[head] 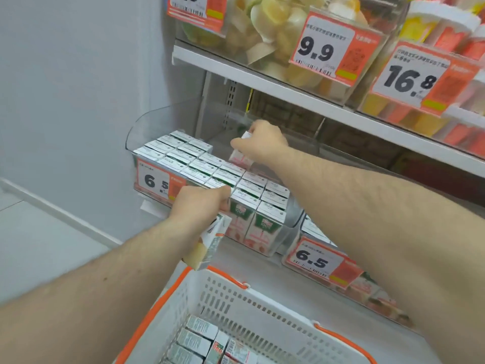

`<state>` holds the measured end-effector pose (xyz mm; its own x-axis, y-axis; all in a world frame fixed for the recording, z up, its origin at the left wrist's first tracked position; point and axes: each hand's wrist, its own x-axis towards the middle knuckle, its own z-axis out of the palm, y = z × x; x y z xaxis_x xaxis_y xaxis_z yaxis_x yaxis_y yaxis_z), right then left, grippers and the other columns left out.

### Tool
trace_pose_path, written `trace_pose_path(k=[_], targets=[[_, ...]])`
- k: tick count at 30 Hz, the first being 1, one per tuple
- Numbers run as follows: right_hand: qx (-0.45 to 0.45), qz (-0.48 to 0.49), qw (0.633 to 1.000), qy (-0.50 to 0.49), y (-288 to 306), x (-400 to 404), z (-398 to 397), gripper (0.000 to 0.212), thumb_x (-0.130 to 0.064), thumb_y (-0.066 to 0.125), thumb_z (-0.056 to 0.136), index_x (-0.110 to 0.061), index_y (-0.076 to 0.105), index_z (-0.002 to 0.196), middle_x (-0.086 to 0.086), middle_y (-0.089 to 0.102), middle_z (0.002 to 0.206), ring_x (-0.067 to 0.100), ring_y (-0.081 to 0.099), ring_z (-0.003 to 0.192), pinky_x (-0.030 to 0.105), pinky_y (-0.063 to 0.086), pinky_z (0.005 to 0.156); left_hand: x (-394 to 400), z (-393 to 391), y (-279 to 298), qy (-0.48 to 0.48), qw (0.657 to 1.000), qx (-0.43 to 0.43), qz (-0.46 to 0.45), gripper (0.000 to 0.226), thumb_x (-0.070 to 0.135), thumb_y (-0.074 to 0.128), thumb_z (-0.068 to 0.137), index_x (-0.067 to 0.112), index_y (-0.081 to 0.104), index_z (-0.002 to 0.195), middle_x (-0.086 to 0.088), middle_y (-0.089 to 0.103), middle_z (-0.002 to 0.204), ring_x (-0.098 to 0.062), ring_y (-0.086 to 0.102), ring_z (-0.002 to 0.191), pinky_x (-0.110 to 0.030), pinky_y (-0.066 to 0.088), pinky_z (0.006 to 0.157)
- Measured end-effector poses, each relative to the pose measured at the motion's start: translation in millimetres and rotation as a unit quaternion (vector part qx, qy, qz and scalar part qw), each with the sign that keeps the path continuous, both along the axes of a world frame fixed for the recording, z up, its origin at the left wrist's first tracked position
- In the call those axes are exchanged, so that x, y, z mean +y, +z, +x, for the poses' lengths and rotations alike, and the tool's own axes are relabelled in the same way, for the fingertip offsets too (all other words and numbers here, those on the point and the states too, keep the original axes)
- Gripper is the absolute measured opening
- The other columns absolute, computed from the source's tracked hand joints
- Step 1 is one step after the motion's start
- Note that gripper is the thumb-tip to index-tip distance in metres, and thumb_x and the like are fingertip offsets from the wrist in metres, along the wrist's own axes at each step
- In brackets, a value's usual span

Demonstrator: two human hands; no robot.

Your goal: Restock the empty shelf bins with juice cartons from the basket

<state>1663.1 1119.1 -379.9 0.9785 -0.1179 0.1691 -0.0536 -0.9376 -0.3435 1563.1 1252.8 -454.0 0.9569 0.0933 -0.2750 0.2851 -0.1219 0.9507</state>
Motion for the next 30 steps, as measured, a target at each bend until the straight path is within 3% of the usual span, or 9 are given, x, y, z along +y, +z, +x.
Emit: trace_pose_path(k=[5, 8, 12, 14, 18, 23, 26, 28, 30], targets=[[0.092, 0.076, 0.992, 0.026, -27, 20, 42, 0.032, -0.04, 0.068, 0.082, -0.011, 0.06, 0.095, 0.002, 0.065, 0.085, 0.021, 0.064, 0.073, 0.026, 0.046, 0.055, -1, 4, -3, -0.001, 0.999, 0.035, -0.036, 0.031, 0.041, 0.072, 0.08, 0.009, 0.072, 0.084, -0.012, 0.067, 0.082, -0.027, 0.057, 0.069, -0.032, 0.044, 0.065], [0.153, 0.141, 0.977, 0.032, -32, 27, 49, 0.074, -0.054, 0.072, 0.08, -0.008, 0.05, 0.133, 0.001, 0.056, 0.115, 0.024, 0.056, 0.098, 0.033, 0.045, 0.078, -1, 7, -5, -0.002, 1.0, 0.024, -0.016, 0.037, 0.039, 0.071, 0.079, 0.003, 0.073, 0.087, -0.022, 0.069, 0.081, -0.025, 0.055, 0.062, -0.034, 0.047, 0.065], [0.218, 0.235, 0.946, 0.038, -32, 24, 55, 0.086, -0.078, 0.044, 0.083, -0.024, 0.033, 0.15, 0.001, 0.041, 0.146, 0.027, 0.039, 0.131, 0.052, 0.028, 0.112, -1, 8, -7, -0.003, 1.0, 0.006, 0.001, 0.041, 0.035, 0.069, 0.079, -0.005, 0.069, 0.087, -0.016, 0.065, 0.07, -0.023, 0.052, 0.058, -0.04, 0.052, 0.066], [0.236, 0.259, 0.936, 0.029, -35, 21, 62, 0.09, -0.079, 0.037, 0.085, -0.023, 0.026, 0.153, 0.002, 0.036, 0.152, 0.027, 0.034, 0.137, 0.052, 0.02, 0.116, -1, 8, -7, -0.009, 1.0, 0.003, 0.004, 0.04, 0.034, 0.067, 0.08, -0.006, 0.069, 0.089, -0.011, 0.062, 0.067, -0.022, 0.052, 0.058, -0.04, 0.052, 0.066], [0.262, 0.315, 0.912, 0.014, -38, 22, 66, 0.1, -0.084, 0.034, 0.08, -0.02, 0.02, 0.155, 0.004, 0.032, 0.157, 0.026, 0.041, 0.132, 0.042, 0.026, 0.112, 0, 10, -7, -0.015, 1.0, -0.005, 0.002, 0.039, 0.032, 0.066, 0.083, -0.006, 0.07, 0.091, -0.013, 0.062, 0.071, -0.024, 0.051, 0.06, -0.034, 0.046, 0.063], [0.291, 0.28, 0.915, 0.008, -33, 24, 50, 0.098, -0.088, 0.026, 0.076, -0.031, 0.018, 0.155, 0.003, 0.018, 0.163, 0.029, 0.021, 0.148, 0.054, 0.014, 0.118, 1, 4, -6, -0.012, 0.999, -0.041, 0.023, 0.04, 0.035, 0.065, 0.086, -0.005, 0.069, 0.082, -0.009, 0.056, 0.06, -0.024, 0.051, 0.056, -0.033, 0.046, 0.06], [0.159, 0.105, 0.982, 0.003, -18, 23, 22, 0.069, -0.069, 0.018, 0.096, -0.023, 0.05, 0.136, 0.007, 0.044, 0.15, 0.03, 0.042, 0.135, 0.043, 0.035, 0.105, 2, -5, -2, -0.037, 0.996, -0.071, 0.031, 0.039, 0.037, 0.056, 0.093, 0.004, 0.072, 0.079, -0.006, 0.059, 0.064, -0.023, 0.053, 0.062, -0.031, 0.045, 0.064], [-0.026, 0.039, 0.999, 0.002, -6, 18, -8, 0.05, -0.059, 0.028, 0.098, -0.021, 0.06, 0.091, 0.005, 0.067, 0.107, 0.029, 0.06, 0.102, 0.034, 0.042, 0.077, 1, -13, 2, -0.047, 0.995, -0.087, 0.0, 0.042, 0.042, 0.051, 0.096, 0.013, 0.071, 0.073, -0.001, 0.063, 0.068, -0.02, 0.055, 0.068, -0.03, 0.043, 0.064], [-0.152, 0.087, 0.984, 0.021, -4, 8, -50, 0.037, -0.048, 0.043, 0.095, -0.021, 0.054, 0.071, -0.006, 0.061, 0.074, 0.02, 0.057, 0.079, 0.033, 0.04, 0.065, -4, -23, 6, -0.059, 0.992, -0.092, -0.058, 0.049, 0.046, 0.045, 0.099, 0.018, 0.069, 0.066, 0.003, 0.066, 0.063, -0.018, 0.057, 0.068, -0.03, 0.043, 0.064]])
